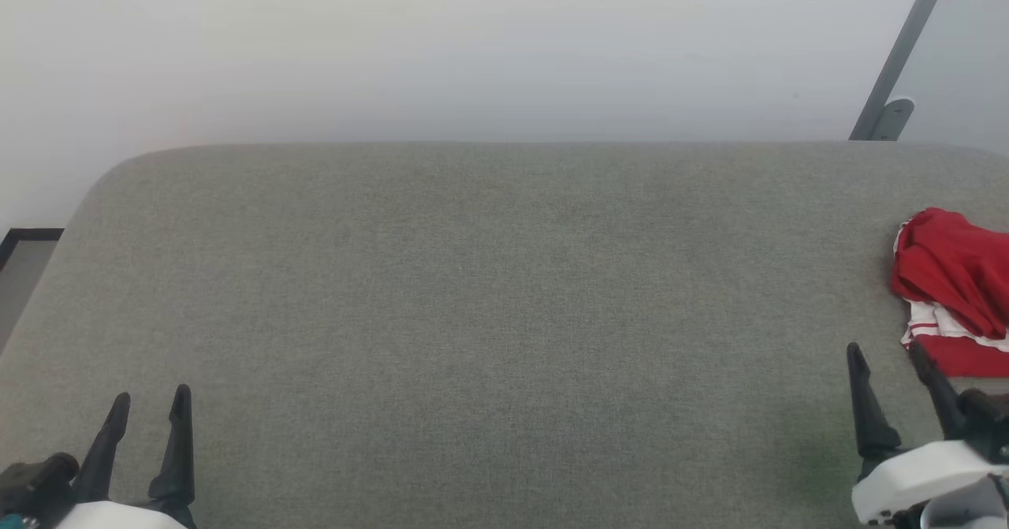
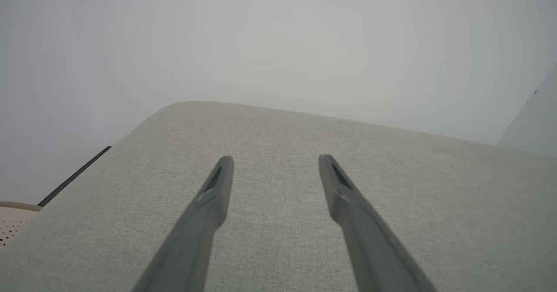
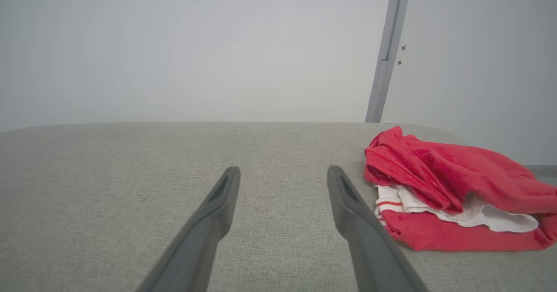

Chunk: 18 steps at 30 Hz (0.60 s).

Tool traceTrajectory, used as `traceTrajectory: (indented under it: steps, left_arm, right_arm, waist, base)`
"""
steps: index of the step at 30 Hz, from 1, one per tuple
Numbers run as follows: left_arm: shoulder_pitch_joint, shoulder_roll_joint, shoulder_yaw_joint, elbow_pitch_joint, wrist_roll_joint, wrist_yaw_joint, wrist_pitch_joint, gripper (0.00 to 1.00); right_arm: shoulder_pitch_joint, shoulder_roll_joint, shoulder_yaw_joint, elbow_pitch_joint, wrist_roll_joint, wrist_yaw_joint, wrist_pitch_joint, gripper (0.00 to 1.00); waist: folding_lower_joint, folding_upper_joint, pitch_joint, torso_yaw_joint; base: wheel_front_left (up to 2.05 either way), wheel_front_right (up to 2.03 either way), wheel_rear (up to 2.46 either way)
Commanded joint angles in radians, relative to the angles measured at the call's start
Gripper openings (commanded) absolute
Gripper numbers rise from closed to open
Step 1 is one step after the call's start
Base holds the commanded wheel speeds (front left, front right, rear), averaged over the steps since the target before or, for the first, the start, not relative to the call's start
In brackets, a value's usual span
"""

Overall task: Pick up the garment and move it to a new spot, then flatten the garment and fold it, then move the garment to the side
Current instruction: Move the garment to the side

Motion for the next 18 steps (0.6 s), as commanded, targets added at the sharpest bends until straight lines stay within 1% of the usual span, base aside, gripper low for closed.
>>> traceTrajectory:
  steps: [1, 7, 18]
  left_arm:
    - [0.014, 0.001, -0.001, -0.005, 0.005, -0.002, -0.004, 1.00]
    - [0.018, -0.012, -0.003, -0.009, 0.011, -0.002, -0.004, 1.00]
    - [0.017, -0.013, -0.018, -0.012, 0.018, -0.002, -0.004, 1.00]
  right_arm:
    - [0.013, 0.007, -0.005, -0.012, -0.009, 0.000, -0.005, 1.00]
    - [0.047, 0.031, -0.023, -0.043, -0.019, 0.000, -0.005, 1.00]
    - [0.063, 0.043, -0.024, -0.072, -0.030, 0.000, -0.005, 1.00]
  waist:
    - [0.0000, 0.0000, 0.000, -0.001]
    - [0.0000, 0.0000, -0.003, 0.000]
    - [0.0000, 0.0000, 0.001, 0.001]
  base:
    - [0.00, 0.00, 0.00]
    - [0.00, 0.00, 0.00]
    - [0.00, 0.00, 0.00]
